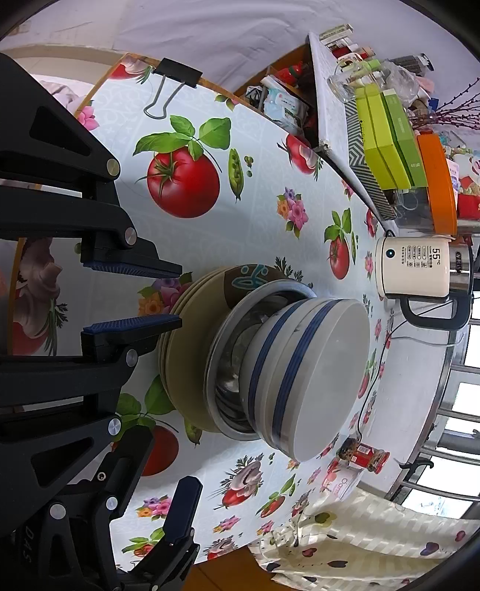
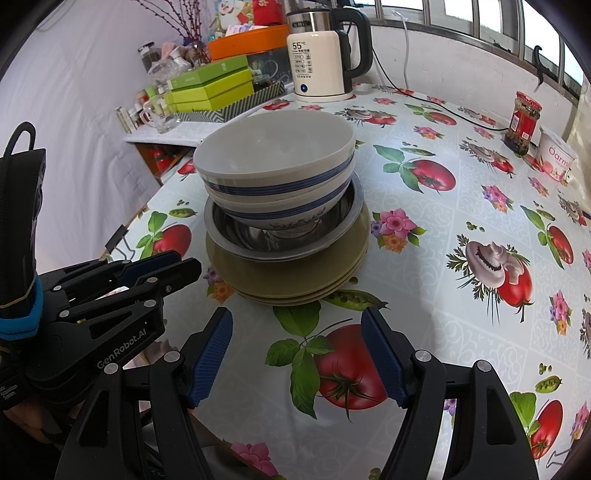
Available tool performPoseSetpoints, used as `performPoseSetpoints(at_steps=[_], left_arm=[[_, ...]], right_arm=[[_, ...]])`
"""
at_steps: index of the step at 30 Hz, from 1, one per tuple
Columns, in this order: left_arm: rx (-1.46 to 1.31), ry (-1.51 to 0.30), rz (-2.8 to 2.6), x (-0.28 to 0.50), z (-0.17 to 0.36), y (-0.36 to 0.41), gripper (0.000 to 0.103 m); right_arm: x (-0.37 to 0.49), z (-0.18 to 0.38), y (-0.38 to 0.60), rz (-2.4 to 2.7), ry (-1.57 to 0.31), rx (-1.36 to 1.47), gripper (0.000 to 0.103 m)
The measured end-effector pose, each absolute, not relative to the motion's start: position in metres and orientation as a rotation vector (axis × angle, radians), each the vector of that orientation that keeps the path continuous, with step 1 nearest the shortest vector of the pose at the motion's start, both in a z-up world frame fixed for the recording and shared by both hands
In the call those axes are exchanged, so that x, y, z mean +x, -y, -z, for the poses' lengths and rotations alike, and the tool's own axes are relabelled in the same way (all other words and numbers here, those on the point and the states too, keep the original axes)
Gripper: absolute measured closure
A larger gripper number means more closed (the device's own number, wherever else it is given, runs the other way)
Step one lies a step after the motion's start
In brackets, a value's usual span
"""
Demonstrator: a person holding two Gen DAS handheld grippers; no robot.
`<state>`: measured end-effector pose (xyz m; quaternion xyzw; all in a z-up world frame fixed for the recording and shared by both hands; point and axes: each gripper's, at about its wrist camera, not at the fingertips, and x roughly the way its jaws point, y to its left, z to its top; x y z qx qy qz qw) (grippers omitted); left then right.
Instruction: Organize plates and bowls
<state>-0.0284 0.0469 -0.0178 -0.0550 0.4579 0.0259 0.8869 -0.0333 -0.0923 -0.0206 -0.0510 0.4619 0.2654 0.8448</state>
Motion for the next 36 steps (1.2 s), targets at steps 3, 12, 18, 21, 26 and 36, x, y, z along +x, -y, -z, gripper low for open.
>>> performPoseSetpoints(at_steps=[3,12,18,21,26,36], left_arm=[[-0.114,-0.951,-0.054,-0.0286,0.0179,-0.0468,0.082],[-0.110,-0.956,-0.049,-0.0267,0.0193,-0.0460,0.082],[-0.105,-0.955,-0.047,-0.0265,0.0194,-0.0457,0.082],[-0.104,-0.956,-0.044,-0.0261,0.0196,-0.0460,0.082],[-0.104,-0.958,-0.043,-0.0263,0.0193,-0.0460,0.082],[-0.112,-0.959,-0.035,-0.0265,0.0202,-0.0477,0.082]], right_arm=[[-0.0335,0.0205,0.0941,-0.560,-0.974,-0.109,0.030],[-0.0336,0.0206,0.0937,-0.560,-0.974,-0.109,0.030],[-0.0323,0.0195,0.0936,-0.559,-0.978,-0.109,0.030],[-0.0328,0.0194,0.0926,-0.560,-0.977,-0.112,0.030],[-0.0324,0.0193,0.0919,-0.561,-0.978,-0.117,0.029],[-0.0327,0.0193,0.0921,-0.561,-0.976,-0.127,0.029]])
